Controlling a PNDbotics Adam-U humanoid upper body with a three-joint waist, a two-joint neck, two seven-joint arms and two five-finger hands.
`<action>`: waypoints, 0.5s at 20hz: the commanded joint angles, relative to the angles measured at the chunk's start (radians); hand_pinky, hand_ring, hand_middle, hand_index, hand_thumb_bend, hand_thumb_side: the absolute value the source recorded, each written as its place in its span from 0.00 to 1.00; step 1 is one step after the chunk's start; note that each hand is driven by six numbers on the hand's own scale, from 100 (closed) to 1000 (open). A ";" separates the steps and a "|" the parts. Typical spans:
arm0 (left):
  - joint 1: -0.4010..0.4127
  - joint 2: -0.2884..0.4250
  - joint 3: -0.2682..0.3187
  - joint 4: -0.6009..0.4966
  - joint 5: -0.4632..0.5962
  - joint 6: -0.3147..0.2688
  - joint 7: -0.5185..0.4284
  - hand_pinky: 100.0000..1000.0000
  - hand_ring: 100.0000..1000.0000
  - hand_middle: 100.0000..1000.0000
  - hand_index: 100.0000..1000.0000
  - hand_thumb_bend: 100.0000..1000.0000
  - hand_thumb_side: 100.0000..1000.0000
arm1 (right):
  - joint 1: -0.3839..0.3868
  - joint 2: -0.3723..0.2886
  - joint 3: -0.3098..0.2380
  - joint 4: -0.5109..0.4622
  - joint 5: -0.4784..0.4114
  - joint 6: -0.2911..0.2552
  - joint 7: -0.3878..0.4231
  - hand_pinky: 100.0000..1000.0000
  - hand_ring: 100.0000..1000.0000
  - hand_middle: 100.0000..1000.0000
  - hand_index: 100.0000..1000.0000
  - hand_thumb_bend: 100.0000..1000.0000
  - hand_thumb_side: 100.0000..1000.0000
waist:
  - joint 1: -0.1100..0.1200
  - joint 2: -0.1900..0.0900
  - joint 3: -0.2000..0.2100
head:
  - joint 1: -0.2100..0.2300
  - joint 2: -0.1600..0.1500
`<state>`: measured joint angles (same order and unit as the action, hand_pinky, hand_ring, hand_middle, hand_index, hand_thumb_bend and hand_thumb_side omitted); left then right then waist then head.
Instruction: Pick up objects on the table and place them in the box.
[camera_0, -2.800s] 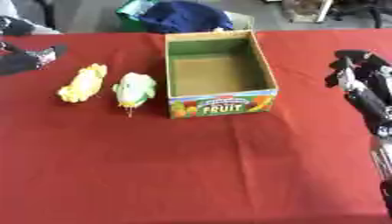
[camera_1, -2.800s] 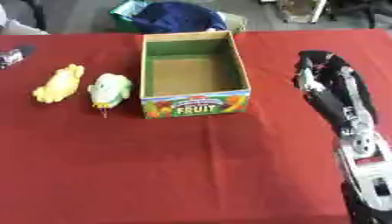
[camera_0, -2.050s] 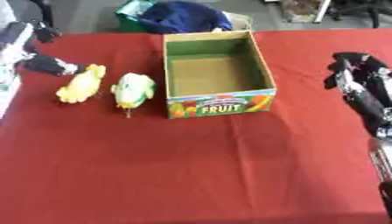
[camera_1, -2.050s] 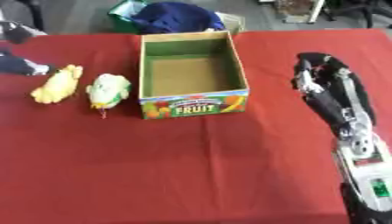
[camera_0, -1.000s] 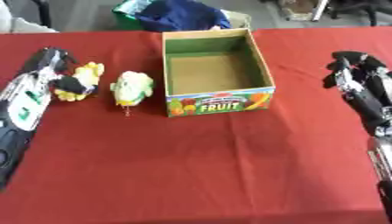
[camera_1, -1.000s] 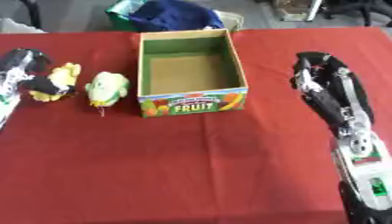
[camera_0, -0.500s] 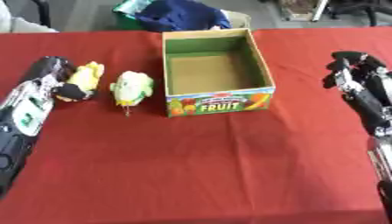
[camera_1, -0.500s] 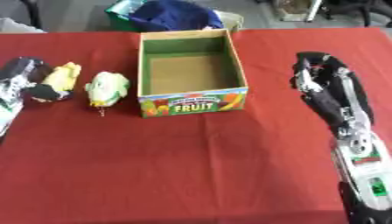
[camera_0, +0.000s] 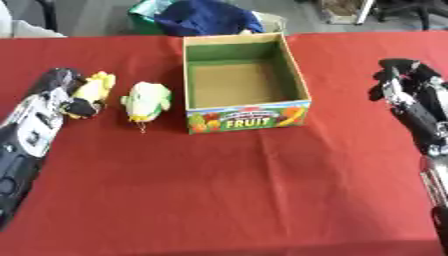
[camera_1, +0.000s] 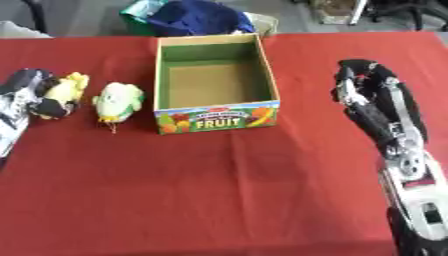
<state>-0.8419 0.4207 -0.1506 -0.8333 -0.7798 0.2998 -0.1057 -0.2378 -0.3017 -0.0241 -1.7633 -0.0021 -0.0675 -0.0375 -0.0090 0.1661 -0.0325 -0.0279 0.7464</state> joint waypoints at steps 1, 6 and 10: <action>-0.009 0.018 0.010 -0.006 0.010 -0.003 0.016 0.42 0.33 0.28 0.50 0.05 0.00 | -0.009 -0.007 -0.007 -0.008 -0.004 -0.001 0.001 0.46 0.47 0.52 0.70 0.00 0.39 | -0.002 -0.014 -0.001 | -0.001 -0.002; -0.021 0.029 0.012 -0.064 0.048 -0.011 0.049 0.41 0.30 0.25 0.47 0.05 0.00 | -0.009 -0.007 -0.007 -0.007 -0.004 -0.001 0.001 0.46 0.47 0.52 0.70 0.00 0.39 | -0.002 -0.015 -0.001 | -0.001 -0.001; -0.059 0.043 -0.004 -0.131 0.051 -0.020 0.034 0.41 0.30 0.25 0.48 0.08 0.00 | -0.008 -0.007 -0.005 -0.006 -0.004 -0.001 0.002 0.46 0.47 0.52 0.70 0.00 0.39 | -0.001 -0.016 0.000 | 0.000 0.000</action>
<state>-0.8742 0.4278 -0.1545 -0.9266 -0.7311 0.2833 -0.0694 -0.2376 -0.2999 -0.0242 -1.7606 -0.0021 -0.0674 -0.0374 -0.0115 0.1662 -0.0330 -0.0280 0.7464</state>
